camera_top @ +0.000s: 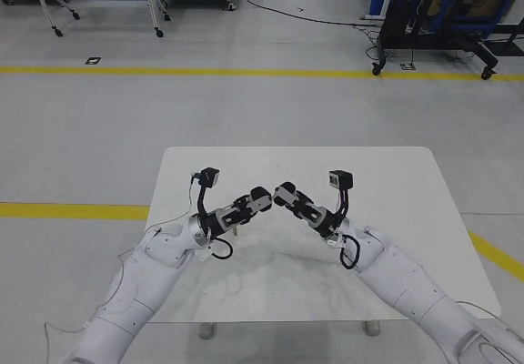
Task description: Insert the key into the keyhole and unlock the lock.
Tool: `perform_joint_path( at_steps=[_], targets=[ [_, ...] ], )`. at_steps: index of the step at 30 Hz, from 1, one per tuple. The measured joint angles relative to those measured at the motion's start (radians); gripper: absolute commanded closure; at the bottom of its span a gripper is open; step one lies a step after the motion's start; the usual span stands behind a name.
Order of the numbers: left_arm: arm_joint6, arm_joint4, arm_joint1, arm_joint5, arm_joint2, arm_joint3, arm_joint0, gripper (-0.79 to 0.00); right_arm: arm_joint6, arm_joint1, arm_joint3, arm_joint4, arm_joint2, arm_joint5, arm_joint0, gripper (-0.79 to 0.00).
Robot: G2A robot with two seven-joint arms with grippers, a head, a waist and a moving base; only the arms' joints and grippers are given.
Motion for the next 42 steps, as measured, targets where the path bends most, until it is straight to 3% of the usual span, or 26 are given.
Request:
perform_joint_path(
  at_steps=[5, 7, 25, 26, 27, 33, 37, 42],
  targets=[
    [0.008, 0.022, -0.002, 0.023, 0.004, 0.001, -0.003, -0.102, 0.013, -0.014, 0.011, -0.017, 0.03, 0.0, -0.012, 0.0],
    [0.014, 0.03, -0.002, 0.033, 0.004, 0.002, -0.004, 0.0, 0.021, -0.019, 0.015, -0.026, 0.04, 0.0, -0.017, 0.0],
    [0.066, 0.057, -0.001, 0.046, -0.023, -0.002, 0.005, 0.0, 0.087, -0.052, 0.036, -0.042, 0.12, 0.0, -0.055, 0.0],
    [0.066, 0.058, -0.001, 0.047, -0.023, -0.002, 0.006, -0.108, 0.092, -0.053, 0.035, -0.037, 0.124, 0.0, -0.057, 0.0],
    [0.064, 0.06, -0.001, 0.048, -0.023, -0.003, 0.006, -0.154, 0.096, -0.055, 0.033, -0.032, 0.129, 0.0, -0.059, 0.0],
    [0.044, 0.069, -0.003, 0.053, -0.012, -0.008, 0.006, -0.286, 0.143, -0.062, 0.019, 0.001, 0.157, 0.0, -0.07, 0.0],
    [0.029, 0.068, -0.003, 0.049, -0.006, -0.01, 0.005, -0.277, 0.17, -0.069, 0.021, 0.004, 0.173, 0.0, -0.073, 0.0],
    [0.023, 0.065, -0.003, 0.048, -0.004, -0.009, 0.004, -0.191, 0.186, -0.079, 0.029, -0.001, 0.185, 0.0, -0.075, 0.0]
  ],
)
